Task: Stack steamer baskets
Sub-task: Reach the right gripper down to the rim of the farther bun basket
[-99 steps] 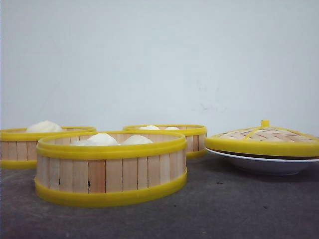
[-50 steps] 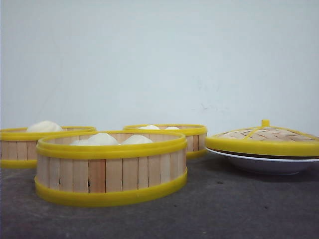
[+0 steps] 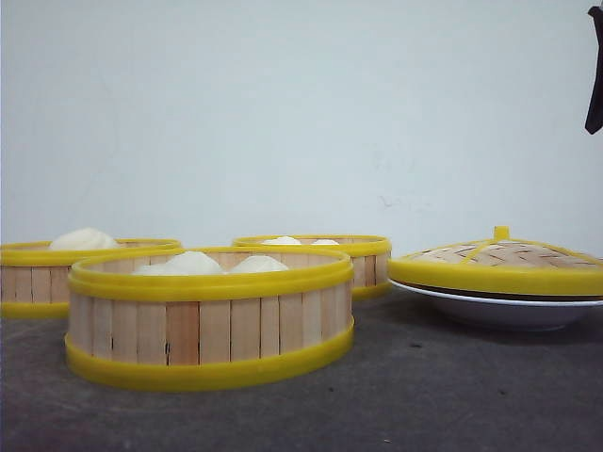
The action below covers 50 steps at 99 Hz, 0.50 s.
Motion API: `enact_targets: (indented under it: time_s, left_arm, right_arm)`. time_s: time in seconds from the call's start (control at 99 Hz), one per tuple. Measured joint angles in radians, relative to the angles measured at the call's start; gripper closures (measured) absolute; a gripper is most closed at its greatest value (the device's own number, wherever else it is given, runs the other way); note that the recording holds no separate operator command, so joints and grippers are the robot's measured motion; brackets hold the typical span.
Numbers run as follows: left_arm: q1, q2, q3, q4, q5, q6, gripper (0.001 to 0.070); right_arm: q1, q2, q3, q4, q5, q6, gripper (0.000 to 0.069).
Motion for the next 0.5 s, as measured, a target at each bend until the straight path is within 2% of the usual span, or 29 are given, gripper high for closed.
enact_targets:
  time_s: [0.111, 0.212, 0.505]
  left_arm:
    - [0.000, 0.000, 0.000, 0.005, 0.000, 0.000, 0.0287]
    - [0.000, 0.000, 0.000, 0.006, 0.000, 0.000, 0.0287]
    - [0.000, 0.000, 0.000, 0.006, 0.000, 0.000, 0.0287]
  right_arm:
    - [0.021, 0.046, 0.002, 0.090, -0.009, 0.005, 0.0108]
    - [0.052, 0.132, 0.055, 0.104, -0.026, 0.009, 0.0108]
    - [0.146, 0.523, 0.406, 0.118, -0.027, 0.008, 0.0108]
